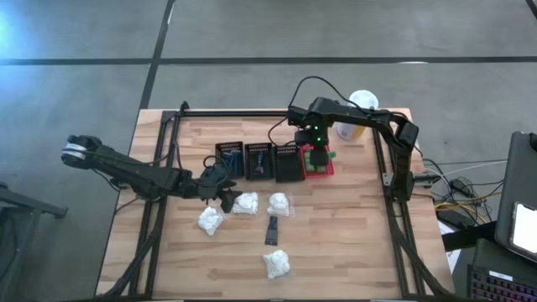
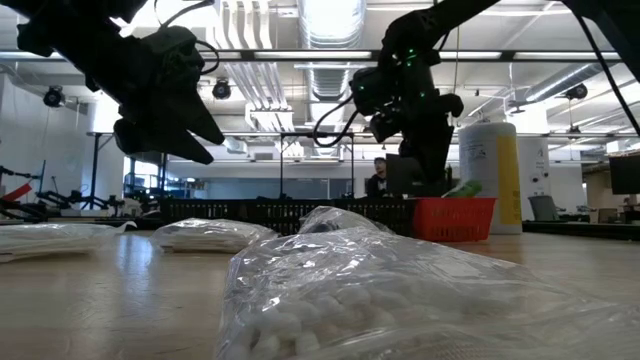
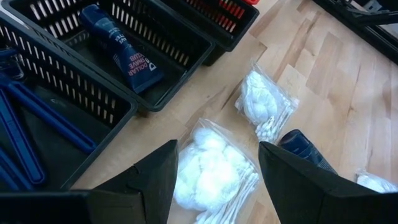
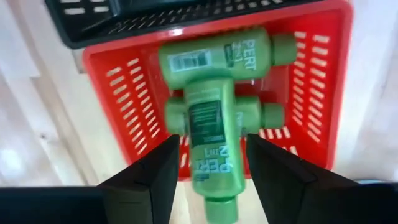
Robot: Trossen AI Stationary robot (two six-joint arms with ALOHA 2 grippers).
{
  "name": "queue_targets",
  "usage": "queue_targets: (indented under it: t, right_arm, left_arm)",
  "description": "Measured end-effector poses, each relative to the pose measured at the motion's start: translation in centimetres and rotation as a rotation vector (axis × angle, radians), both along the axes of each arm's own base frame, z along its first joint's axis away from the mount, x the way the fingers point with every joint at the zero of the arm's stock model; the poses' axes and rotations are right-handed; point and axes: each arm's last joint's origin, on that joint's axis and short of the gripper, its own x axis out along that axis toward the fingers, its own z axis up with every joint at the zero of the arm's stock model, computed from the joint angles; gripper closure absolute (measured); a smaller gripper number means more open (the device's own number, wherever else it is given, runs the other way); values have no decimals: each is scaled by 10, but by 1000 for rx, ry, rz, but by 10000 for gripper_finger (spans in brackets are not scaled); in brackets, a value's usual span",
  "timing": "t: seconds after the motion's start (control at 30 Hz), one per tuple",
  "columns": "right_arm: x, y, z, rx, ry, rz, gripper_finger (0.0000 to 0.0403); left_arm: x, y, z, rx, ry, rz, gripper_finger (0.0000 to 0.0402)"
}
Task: Pick & Place Travel size toiletries
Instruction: Put the green shampoo into the red bin
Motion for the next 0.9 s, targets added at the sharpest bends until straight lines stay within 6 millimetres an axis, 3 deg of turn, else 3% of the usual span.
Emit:
queue_targets:
  t: [0.2,0.33,0.63,0.9]
  right_arm:
    - [-2,-1,1,-67,54,-71,233]
    - [-6,2,6,-76,86,-215,211]
    - [7,28,8,-186,55,177,124]
    - [11,32,-14,-195,102,234,64]
  left_arm:
    - [0,0,0,-1,-1,0,175]
    - [0,0,0,-1,1,0,175]
    - [-1,0,-1,23,12,0,175]
    - [-1,0,-1,28,16,4,175]
